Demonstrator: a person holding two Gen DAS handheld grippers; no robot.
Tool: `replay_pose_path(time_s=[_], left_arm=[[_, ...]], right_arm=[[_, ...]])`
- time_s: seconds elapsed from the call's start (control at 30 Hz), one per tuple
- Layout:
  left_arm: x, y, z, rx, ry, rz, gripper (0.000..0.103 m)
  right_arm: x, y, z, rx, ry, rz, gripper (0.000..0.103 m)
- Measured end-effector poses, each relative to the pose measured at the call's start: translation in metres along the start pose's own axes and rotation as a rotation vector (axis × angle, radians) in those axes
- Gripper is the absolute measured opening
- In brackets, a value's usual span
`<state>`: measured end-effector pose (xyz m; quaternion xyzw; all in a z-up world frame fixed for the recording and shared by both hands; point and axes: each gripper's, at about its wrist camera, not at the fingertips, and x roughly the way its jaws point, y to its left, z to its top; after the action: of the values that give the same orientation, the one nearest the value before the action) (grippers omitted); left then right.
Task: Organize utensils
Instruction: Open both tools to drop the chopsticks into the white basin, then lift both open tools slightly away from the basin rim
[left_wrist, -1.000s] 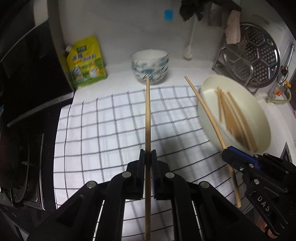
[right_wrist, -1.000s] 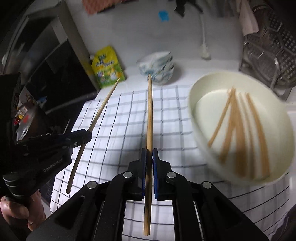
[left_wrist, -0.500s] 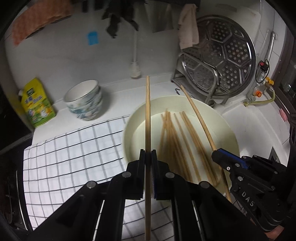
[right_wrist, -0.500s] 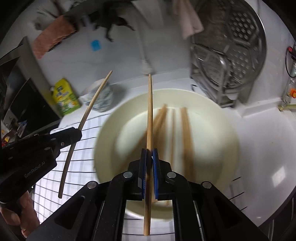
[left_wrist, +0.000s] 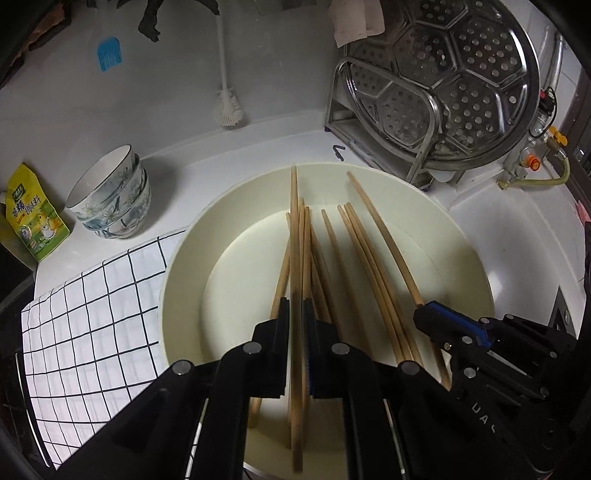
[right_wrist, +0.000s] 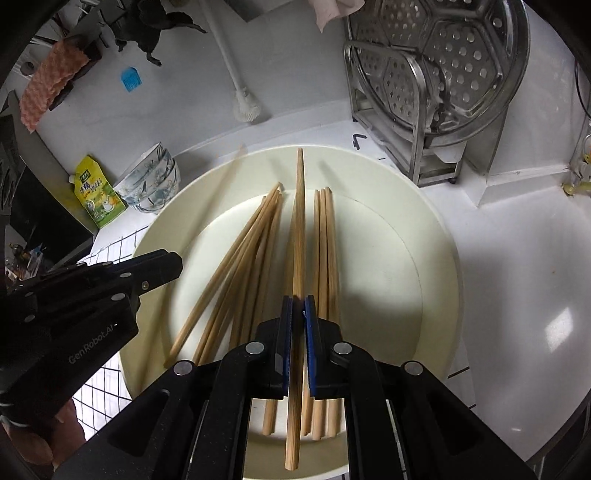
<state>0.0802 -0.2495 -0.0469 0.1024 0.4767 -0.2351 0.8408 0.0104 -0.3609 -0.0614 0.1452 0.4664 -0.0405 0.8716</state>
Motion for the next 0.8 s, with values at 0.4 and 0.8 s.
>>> replay_pose_path(time_s=[0.4, 0.8], left_arm=[[-0.031, 0.026, -0.007, -0.055, -0.045, 0.089, 0.079], [-0.063, 0.033, -0.020, -0.067, -0.075, 0.101, 0.087]], right_arm=[[-0.025, -0.002, -0.004, 0.027, -0.049, -0.026, 0.025], [-0.051, 0.020, -0.013, 0.003, -0.091, -0.037, 0.039]])
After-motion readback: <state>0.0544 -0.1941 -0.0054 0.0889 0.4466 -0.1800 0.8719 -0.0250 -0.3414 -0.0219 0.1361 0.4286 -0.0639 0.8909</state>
